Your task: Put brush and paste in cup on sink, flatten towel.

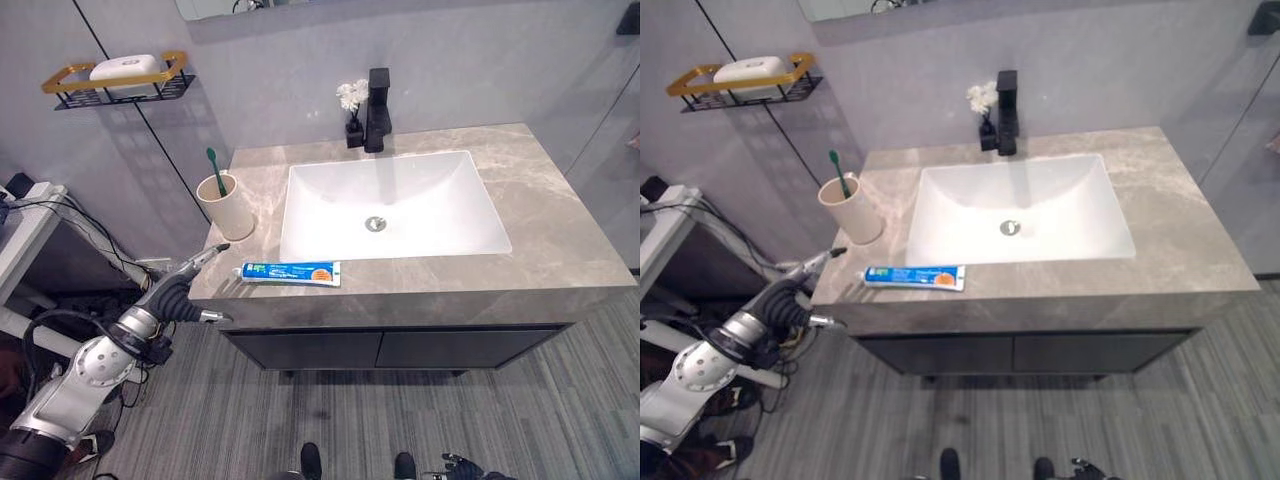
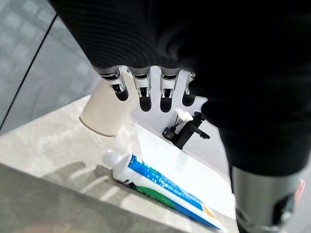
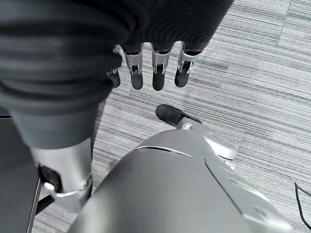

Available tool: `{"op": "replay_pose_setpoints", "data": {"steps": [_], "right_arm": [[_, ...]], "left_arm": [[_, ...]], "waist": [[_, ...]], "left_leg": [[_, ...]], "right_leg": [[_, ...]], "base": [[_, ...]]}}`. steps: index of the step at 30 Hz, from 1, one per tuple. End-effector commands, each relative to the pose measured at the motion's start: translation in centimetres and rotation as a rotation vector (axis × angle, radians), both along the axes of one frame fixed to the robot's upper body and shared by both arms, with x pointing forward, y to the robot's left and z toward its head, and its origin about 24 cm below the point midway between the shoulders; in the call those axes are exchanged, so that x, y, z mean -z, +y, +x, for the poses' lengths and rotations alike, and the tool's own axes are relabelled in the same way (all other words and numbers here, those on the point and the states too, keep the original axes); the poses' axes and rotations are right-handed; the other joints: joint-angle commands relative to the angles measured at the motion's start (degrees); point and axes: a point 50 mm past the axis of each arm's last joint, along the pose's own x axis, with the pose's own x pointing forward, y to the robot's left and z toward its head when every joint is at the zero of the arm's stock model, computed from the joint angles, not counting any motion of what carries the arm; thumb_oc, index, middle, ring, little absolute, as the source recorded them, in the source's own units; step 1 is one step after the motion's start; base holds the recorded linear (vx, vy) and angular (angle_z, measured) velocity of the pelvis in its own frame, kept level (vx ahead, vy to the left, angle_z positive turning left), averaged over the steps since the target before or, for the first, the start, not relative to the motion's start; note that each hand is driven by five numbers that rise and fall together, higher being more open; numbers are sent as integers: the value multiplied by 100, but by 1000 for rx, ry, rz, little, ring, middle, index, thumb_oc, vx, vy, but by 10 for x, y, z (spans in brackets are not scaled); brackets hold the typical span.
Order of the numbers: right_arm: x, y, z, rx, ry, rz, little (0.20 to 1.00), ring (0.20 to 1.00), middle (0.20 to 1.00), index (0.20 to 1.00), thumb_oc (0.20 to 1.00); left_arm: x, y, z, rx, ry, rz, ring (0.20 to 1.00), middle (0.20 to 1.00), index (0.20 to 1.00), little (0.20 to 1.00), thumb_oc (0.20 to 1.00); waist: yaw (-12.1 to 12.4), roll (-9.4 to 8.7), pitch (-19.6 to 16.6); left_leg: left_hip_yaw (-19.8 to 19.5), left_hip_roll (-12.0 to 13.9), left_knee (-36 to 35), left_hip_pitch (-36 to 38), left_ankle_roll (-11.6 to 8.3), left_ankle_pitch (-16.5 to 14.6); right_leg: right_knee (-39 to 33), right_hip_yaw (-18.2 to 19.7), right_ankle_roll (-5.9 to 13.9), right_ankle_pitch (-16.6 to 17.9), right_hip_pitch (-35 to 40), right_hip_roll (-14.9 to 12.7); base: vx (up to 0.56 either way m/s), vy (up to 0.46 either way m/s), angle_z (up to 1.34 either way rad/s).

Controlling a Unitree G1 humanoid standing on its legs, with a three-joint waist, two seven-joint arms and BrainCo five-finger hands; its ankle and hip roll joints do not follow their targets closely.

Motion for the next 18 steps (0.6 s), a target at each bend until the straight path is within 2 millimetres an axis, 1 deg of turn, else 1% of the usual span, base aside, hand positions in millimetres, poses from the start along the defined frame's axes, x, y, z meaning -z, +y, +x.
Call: {"op": "replay_pose_setpoints", "data": {"steps": [1,14,18], "right_arm": [[-1,10,16,-9,-48,23,1000,1000,1000,1000,1000],[-2,10,19,31,-67,36,1000,1000,1000,1000,1000],[-3,11,22,32,-81,37,1000,1000,1000,1000,1000]], "left_arm": [[-29,4,21,-12,-115,49,1000,1000,1000,1000,1000],[-31,-8,36,14,-132,101,1000,1000,1000,1000,1000],[-28,-11,39,23,-124,113,1000,1000,1000,1000,1000]], "waist": [[-109,-154,147],[-188,-172,193],[-216,-162,204]], "left_leg": [[-136,-31,66,308,-201,-438],[-77,50,66,180,-246,-414],[-37,60,66,161,-253,-414]], "right_leg": [[54,-81,274,484,-316,-240],[54,4,247,491,-511,-173],[54,42,242,489,-558,-159]], "base": [[0,0,0],[9,-8,-3],[11,-8,-9]]}}
